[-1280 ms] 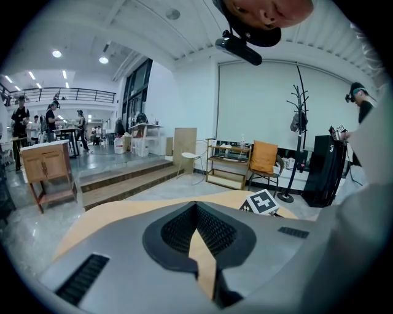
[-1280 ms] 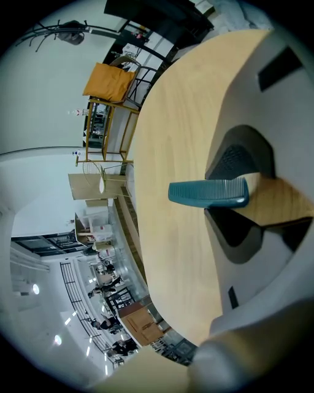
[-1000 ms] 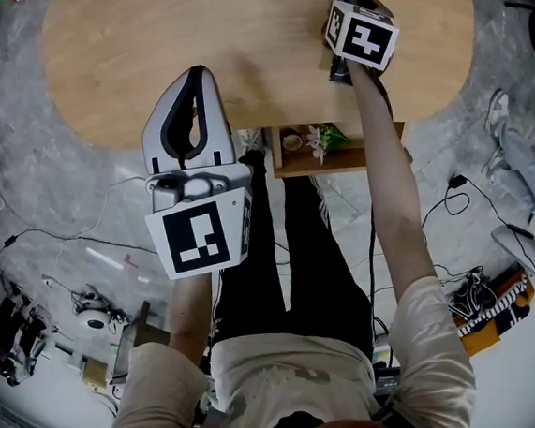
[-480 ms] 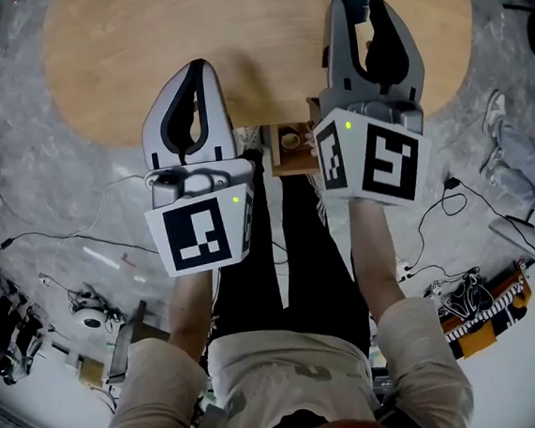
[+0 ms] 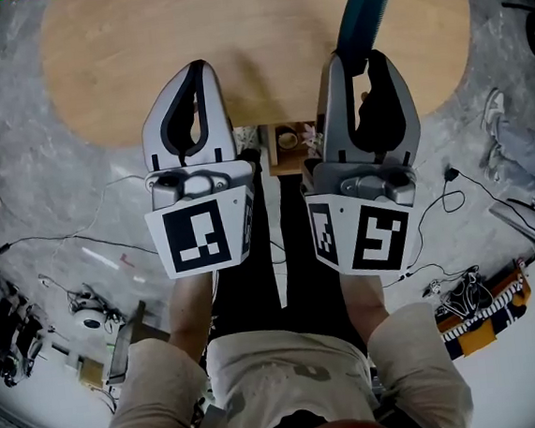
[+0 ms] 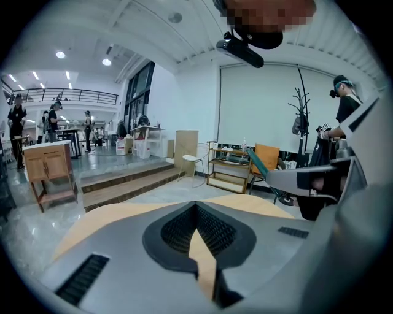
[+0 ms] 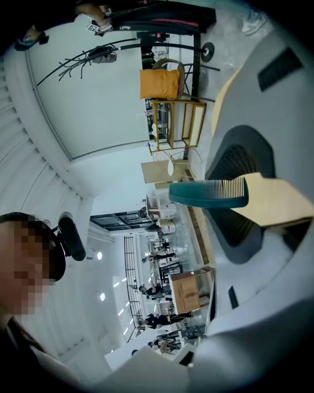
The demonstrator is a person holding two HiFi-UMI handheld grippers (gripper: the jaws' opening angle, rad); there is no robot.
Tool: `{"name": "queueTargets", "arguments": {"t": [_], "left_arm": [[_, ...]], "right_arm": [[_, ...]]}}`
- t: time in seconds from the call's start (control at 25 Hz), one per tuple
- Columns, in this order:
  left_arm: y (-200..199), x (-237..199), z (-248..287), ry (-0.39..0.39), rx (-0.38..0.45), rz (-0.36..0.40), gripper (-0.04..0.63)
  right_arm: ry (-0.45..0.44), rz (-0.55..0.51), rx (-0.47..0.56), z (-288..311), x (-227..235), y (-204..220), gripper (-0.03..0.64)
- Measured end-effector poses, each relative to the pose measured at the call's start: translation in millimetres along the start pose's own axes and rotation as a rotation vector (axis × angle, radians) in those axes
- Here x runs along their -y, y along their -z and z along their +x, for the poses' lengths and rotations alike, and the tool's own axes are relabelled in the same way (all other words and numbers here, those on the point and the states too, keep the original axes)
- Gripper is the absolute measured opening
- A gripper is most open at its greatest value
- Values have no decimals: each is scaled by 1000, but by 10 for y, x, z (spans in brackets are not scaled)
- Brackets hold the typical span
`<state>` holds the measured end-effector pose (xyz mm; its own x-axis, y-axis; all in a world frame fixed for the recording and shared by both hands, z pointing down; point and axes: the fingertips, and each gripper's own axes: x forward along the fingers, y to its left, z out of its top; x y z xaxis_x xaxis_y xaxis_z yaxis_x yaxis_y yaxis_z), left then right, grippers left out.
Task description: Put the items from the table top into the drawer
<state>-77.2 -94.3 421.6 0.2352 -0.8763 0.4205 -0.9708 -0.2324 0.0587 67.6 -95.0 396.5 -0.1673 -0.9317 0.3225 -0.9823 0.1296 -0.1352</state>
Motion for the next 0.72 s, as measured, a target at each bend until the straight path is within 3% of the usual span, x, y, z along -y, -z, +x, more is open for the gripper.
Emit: {"name": "queueTargets", "arguments": {"t": [0.16,0.32,0.56,0.72], "left_arm": [[37,56,5,15,-15,19,6],[78,92,52,18,-24,25,8],[111,330,144,80,-43,57,6],[111,603,228,147,-50,81,6]], "right_arm": [[6,-4,-23,36,52,82,149],[74,10,-65,75,294,289,149],[277,103,-199,-153,985,953,149],[450,229,-273,-505,1449,1464,149]]}}
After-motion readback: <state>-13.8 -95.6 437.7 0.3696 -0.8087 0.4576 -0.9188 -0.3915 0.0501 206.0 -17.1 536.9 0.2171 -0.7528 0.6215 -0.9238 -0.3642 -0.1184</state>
